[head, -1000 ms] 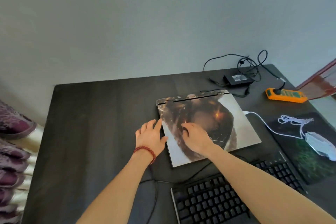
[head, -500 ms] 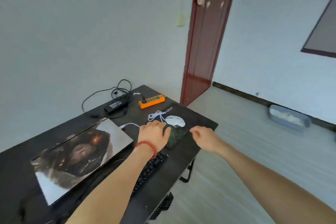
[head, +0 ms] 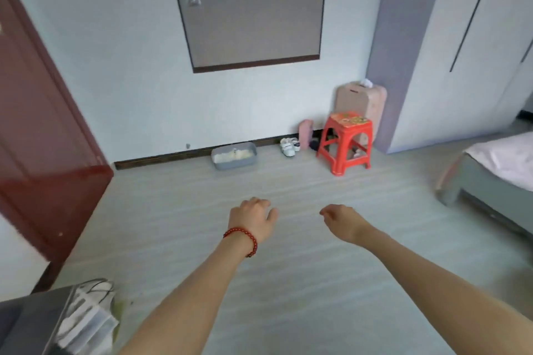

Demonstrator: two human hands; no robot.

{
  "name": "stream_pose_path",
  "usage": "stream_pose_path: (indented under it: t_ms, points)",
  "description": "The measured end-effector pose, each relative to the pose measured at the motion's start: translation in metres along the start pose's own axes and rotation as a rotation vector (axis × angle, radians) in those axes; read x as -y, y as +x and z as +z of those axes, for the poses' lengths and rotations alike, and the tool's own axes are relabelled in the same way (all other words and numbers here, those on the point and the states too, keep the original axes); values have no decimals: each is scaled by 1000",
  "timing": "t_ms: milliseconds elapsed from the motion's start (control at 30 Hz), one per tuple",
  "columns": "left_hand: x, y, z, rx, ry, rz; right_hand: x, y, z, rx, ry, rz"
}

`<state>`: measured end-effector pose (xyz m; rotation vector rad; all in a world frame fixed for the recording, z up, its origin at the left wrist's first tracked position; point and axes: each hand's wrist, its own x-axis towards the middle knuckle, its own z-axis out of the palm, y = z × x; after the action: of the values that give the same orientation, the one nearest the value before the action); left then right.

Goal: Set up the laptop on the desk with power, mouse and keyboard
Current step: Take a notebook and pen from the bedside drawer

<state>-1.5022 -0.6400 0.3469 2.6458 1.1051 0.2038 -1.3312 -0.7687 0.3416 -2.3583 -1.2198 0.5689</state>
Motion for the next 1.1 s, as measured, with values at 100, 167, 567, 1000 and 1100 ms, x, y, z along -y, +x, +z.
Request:
stream_pose_path:
  t_ms: [100,167,567,1000,1100]
  points:
    - [-69,90,23,29,-4,149,-73,40,-55,-67,25,140]
    - [-119,163,40,47,-34,221,-126,82,-98,-132,22,215]
    - [-400,472,114,143,-259,524,-358,246,-307,-416,168,510]
    - [-714,767,215,198,-358,644,-640,453,-538,-583,233,556]
    - [-748,838,222,152,-396,610,-676,515,-583,-558,250,527]
